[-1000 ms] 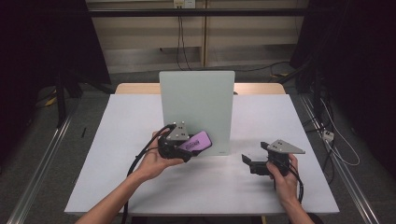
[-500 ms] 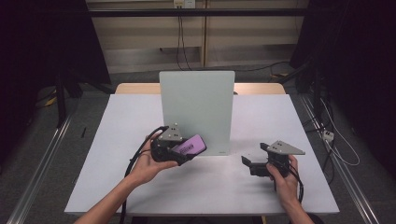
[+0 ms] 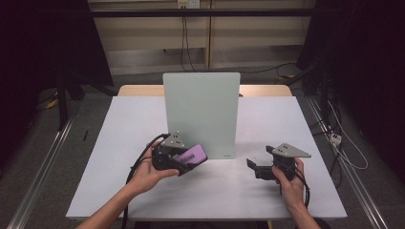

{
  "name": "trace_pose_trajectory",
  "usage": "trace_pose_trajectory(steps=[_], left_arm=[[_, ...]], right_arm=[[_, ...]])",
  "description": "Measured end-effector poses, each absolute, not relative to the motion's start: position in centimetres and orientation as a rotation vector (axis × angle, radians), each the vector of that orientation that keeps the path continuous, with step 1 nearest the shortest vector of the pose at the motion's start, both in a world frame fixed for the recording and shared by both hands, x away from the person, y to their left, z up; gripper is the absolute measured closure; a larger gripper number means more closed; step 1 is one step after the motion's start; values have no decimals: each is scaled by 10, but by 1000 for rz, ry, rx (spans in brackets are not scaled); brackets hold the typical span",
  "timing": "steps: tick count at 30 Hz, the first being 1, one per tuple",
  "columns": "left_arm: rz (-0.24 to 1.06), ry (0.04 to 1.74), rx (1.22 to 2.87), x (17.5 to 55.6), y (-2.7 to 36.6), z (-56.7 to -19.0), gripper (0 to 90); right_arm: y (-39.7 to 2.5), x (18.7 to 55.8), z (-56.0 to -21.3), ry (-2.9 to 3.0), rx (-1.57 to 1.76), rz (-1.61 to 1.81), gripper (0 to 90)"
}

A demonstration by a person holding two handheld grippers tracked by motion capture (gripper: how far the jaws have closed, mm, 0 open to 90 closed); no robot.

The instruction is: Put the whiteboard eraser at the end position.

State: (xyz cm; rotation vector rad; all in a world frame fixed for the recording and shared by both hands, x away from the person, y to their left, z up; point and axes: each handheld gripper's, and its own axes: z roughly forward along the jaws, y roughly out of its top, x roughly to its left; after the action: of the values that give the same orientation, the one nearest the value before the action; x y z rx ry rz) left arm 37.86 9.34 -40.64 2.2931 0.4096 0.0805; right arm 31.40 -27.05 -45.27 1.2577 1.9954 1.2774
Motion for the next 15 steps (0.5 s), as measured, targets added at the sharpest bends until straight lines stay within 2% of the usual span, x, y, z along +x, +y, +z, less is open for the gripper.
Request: trace_pose_trajectory(steps=[15], left_arm=[[13, 350, 2379, 361, 78, -411, 412]], right_arm=[[-276, 311, -453, 1994, 1248, 1280, 64]])
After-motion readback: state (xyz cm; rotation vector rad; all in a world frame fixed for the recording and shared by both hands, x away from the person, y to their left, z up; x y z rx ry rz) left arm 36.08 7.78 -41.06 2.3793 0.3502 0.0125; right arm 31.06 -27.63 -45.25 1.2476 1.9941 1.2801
